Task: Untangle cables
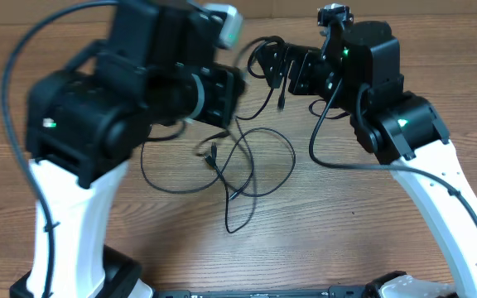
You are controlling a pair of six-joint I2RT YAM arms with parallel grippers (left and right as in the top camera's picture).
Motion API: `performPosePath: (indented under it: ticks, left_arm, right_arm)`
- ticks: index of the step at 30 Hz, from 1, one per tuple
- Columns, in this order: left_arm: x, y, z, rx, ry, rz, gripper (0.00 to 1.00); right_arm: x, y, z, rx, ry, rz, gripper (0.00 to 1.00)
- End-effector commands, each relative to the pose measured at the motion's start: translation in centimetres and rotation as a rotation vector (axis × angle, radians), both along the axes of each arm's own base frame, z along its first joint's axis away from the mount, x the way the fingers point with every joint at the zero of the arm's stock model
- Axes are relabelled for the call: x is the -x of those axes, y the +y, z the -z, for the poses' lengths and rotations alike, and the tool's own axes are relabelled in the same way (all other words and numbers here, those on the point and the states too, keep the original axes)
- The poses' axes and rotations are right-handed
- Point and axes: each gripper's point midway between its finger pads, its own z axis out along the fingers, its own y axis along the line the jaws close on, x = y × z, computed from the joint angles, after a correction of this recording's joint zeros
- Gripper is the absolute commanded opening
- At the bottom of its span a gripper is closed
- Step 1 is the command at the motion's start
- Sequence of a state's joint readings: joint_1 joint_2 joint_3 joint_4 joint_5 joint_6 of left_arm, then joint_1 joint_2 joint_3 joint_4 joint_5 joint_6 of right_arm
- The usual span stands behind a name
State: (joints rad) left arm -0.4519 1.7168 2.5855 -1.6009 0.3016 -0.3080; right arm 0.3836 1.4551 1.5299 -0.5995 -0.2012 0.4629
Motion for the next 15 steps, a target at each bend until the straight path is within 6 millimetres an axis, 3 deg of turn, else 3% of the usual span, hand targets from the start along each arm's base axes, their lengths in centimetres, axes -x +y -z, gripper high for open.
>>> performPosePath:
  ticks: [1, 9, 12, 15]
  left_arm:
    - [1.7, 4.4, -3.8, 0.029, -0.131, -0.097, 0.04]
    - [2.6, 13.4, -6.5, 0.003, -0.251, -0.369, 0.04]
    - [2.9, 14.2, -6.5, 0.008, -0.250, -0.380, 0.04]
    - [3.0, 13.4, -6.6, 0.035, -0.245, -0.330, 0.04]
  right_arm:
    - [-1.9, -2.8, 0.2, 0.023, -0.006, 0.101, 1.00]
    - [-3.7, -7.5, 1.3, 0.054, 0.014, 0.198, 1.00]
    - [-3.8, -8.2, 1.5, 0.057, 0.026, 0.214, 1.00]
    - [-3.4, -7.6, 1.6, 0.060, 0.026, 0.164, 1.00]
